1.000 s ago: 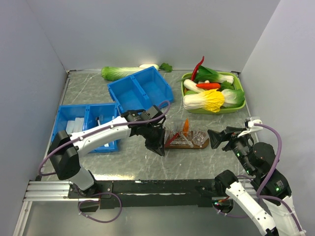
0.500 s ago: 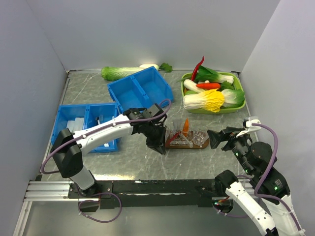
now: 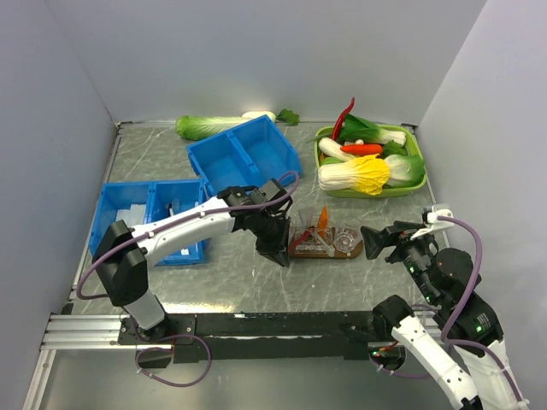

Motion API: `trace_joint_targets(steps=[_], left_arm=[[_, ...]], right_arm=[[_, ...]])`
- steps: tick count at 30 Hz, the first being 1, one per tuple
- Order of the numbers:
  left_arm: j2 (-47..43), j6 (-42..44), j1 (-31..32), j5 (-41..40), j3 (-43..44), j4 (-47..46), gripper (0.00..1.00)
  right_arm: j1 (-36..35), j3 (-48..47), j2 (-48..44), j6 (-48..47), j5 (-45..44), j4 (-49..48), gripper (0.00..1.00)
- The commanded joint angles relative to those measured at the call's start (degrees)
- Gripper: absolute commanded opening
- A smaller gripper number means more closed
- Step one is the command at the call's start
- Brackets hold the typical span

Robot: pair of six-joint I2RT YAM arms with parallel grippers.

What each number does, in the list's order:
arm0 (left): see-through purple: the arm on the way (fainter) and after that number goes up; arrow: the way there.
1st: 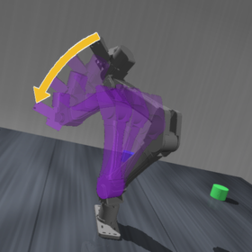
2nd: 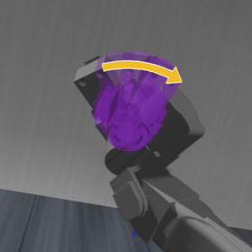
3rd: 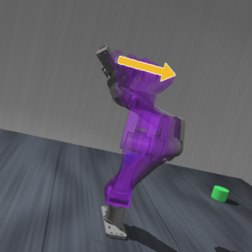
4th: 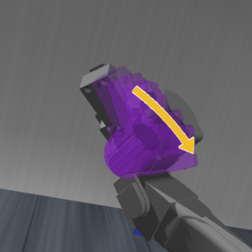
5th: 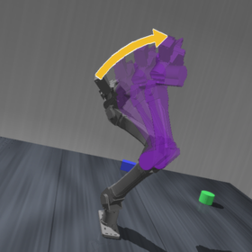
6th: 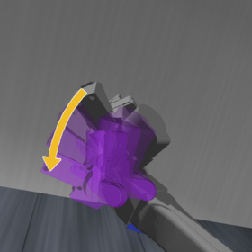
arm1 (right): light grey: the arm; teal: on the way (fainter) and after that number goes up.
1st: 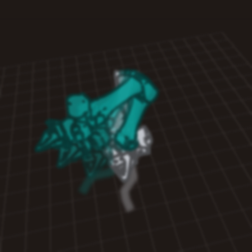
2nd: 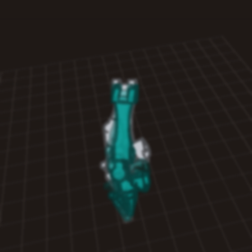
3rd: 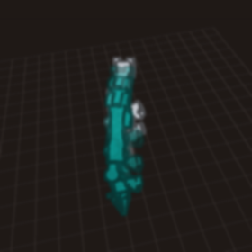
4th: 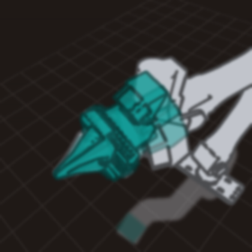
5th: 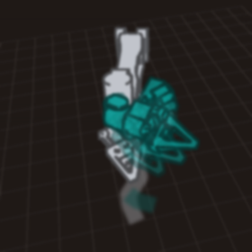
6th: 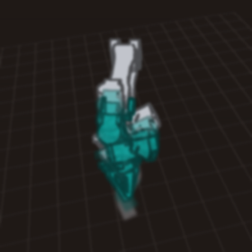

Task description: Prepare toiletry sets of a toothbrush and toothpaste on the tray

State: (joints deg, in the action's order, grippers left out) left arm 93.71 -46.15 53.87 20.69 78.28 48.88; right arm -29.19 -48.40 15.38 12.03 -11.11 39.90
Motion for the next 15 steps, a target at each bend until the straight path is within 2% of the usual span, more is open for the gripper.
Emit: trace_joint_targets(steps=[1, 10, 15], left_arm=[[1.12, -1.13, -0.25, -1.09, 3.02, 1.04, 0.01], [2.09, -1.05, -0.25, -0.47, 3.19, 0.34, 0.03], [2.62, -0.87, -0.25, -0.74, 3.9, 0.42, 0.13]], right_arm=[[0.19, 0.5, -1.05, -1.13, -0.66, -1.23, 1.0], [0.1, 0.68, -1.4, -1.22, -0.58, -1.32, 1.0], [0.01, 0.85, -1.67, -1.22, -0.58, -1.4, 1.0]])
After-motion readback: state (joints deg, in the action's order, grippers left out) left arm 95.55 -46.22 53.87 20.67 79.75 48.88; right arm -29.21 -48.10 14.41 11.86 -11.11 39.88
